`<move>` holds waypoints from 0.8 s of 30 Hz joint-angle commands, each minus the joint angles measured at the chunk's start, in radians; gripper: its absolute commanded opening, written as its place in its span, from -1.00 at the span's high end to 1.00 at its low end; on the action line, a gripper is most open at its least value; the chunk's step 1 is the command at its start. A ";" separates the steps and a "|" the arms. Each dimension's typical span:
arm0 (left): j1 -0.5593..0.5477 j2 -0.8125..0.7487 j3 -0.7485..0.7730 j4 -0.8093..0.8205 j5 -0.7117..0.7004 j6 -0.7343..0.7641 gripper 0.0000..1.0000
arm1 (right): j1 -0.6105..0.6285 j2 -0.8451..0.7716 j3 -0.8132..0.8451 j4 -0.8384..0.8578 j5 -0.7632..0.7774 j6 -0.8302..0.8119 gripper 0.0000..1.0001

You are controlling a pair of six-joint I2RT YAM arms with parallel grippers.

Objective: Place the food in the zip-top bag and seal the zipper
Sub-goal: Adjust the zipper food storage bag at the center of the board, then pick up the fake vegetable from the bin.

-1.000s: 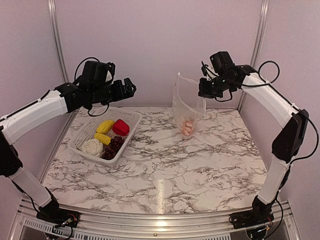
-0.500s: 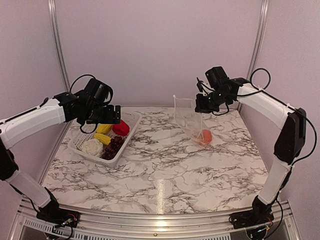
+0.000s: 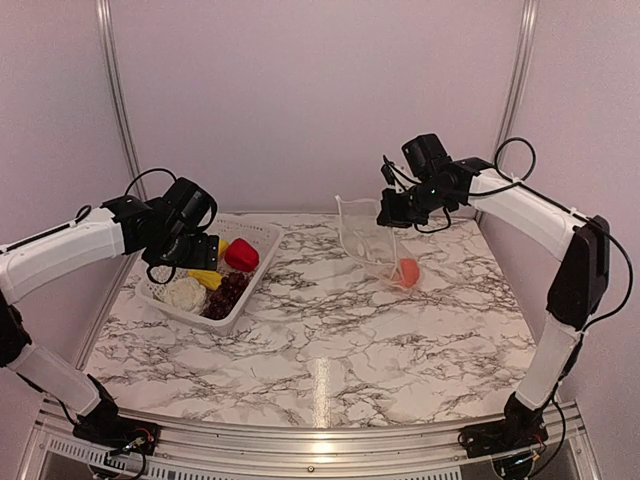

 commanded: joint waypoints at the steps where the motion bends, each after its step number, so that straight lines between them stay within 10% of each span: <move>1: 0.009 0.026 0.022 -0.181 -0.059 0.009 -0.90 | 0.021 0.006 0.020 0.009 -0.006 -0.010 1.00; 24: 0.109 0.456 0.388 -0.004 0.237 -0.150 -0.75 | 0.037 0.005 0.039 -0.014 -0.014 -0.020 1.00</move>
